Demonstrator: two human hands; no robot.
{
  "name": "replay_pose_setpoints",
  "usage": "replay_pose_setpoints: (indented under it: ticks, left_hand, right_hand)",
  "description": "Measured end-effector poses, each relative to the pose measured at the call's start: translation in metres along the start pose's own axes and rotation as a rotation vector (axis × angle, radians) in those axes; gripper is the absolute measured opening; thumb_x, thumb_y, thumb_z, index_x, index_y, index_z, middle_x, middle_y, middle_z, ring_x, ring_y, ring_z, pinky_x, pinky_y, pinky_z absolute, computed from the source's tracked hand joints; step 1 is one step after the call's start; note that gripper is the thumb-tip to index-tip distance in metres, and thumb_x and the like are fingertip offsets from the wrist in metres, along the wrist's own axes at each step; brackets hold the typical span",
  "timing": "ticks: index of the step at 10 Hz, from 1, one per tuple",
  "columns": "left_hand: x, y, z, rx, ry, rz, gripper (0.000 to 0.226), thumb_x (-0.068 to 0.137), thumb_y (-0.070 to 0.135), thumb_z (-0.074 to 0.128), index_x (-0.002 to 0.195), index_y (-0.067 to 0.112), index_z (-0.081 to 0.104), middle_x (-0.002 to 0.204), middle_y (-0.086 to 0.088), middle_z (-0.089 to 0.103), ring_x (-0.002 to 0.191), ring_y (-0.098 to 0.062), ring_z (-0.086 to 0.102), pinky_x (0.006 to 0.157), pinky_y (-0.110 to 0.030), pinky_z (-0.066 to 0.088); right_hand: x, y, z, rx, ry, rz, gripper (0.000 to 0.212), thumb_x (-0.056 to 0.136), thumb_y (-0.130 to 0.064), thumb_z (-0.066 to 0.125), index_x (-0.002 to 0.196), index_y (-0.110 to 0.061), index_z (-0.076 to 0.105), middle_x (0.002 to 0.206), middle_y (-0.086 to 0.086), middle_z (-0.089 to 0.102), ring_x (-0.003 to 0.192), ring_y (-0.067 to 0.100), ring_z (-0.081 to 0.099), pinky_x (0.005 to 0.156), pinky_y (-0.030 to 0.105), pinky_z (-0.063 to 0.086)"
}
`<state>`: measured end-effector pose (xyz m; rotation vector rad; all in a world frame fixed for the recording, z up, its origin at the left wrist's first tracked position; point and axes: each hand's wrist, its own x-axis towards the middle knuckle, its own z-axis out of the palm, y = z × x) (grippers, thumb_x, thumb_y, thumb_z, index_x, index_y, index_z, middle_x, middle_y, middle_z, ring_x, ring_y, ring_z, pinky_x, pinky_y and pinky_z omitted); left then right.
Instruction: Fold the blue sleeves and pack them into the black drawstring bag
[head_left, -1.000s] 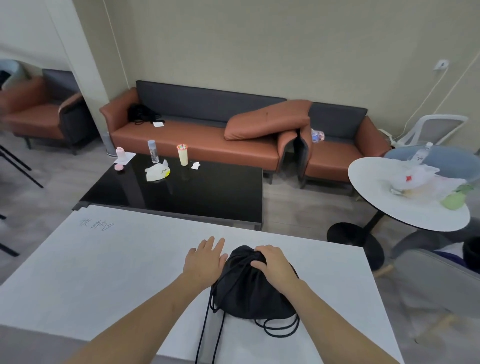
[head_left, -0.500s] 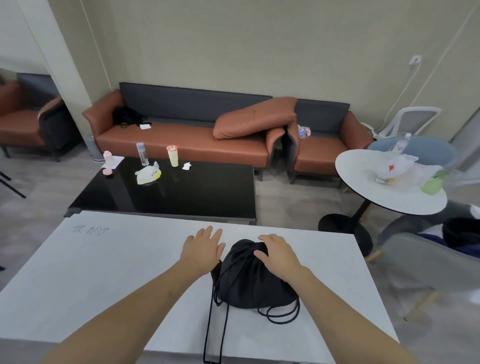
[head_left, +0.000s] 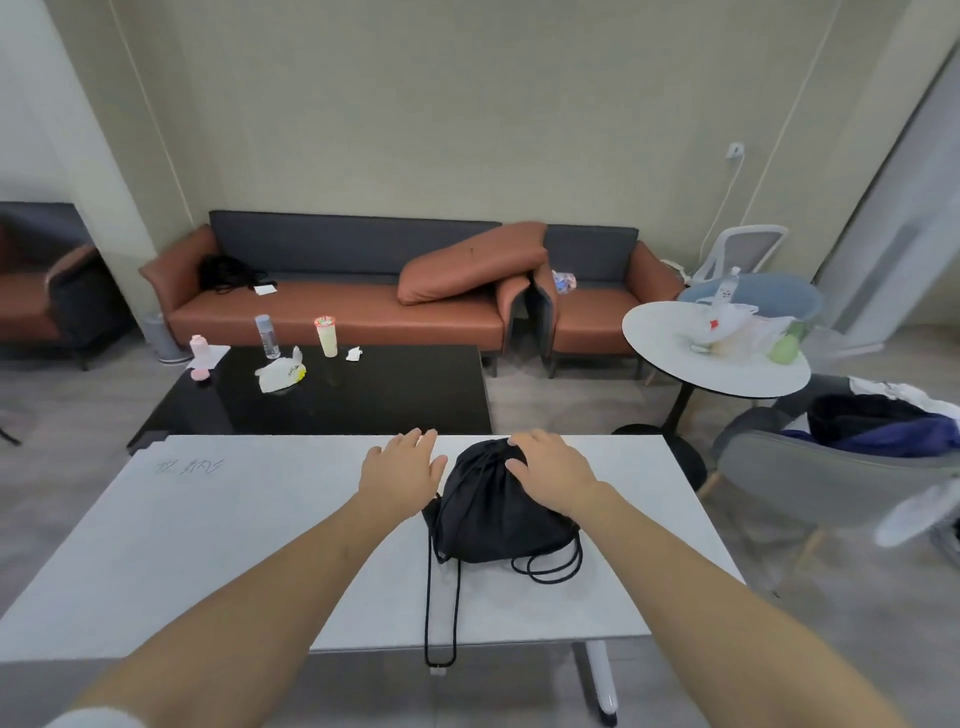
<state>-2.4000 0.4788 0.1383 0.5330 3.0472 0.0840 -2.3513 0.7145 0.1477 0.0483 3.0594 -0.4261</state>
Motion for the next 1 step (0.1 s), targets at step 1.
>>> replay_pose_setpoints:
  ticks: [1]
  left_hand:
    - [-0.0453,0.0001,-0.0063,0.052,0.026,-0.033,0.054,0.106,0.049,0.023,0.156,0.027,0.028,0.162,-0.002,0.035,0.143,-0.026,0.041,0.110,-0.047,0.039]
  right_hand:
    - [-0.0401,-0.0231,-0.0025,-0.050,-0.024,-0.040,0.047,0.106,-0.041,0.044,0.150,-0.024,0.046,0.148,0.004,0.051,0.134,0.029,0.047,0.104,0.047,0.048]
